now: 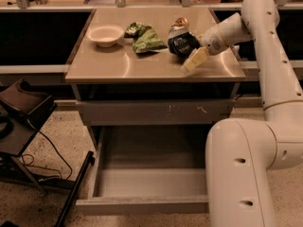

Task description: Place blue chip bag into middle drawer

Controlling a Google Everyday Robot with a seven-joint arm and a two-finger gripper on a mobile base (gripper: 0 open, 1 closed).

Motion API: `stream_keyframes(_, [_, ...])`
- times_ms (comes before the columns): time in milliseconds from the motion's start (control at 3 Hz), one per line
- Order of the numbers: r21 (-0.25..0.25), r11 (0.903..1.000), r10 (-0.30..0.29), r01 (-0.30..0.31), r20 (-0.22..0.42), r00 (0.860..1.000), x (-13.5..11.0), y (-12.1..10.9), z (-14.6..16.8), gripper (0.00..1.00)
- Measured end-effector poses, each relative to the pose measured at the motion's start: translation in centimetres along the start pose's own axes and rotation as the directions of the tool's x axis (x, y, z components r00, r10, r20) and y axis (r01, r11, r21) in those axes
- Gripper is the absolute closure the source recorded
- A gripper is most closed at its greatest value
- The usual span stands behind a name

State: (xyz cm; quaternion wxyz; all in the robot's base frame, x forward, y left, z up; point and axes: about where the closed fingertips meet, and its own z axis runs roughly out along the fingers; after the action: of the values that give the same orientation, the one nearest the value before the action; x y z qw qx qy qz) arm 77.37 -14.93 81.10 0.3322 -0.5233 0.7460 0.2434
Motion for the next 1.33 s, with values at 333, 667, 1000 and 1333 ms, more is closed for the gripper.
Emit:
stream_keyframes(333, [-0.004,1.0,0.005,-0.005,0.002,1.0,0.24,-0.13,0.53,0.0])
stream_keyframes(667, [-0.004,1.0,0.005,-0.005,0.002,1.0,0.24,-0.13,0.53,0.15])
stream_keyframes(1000, [-0.003,1.0,0.005,-0.005,0.002,1.0,0.21,-0.13,0.51,0.38])
stream_keyframes(1333, [-0.003,1.0,0.004,-0.004,0.003,1.0,-0.2,-0.12,0.15,0.61])
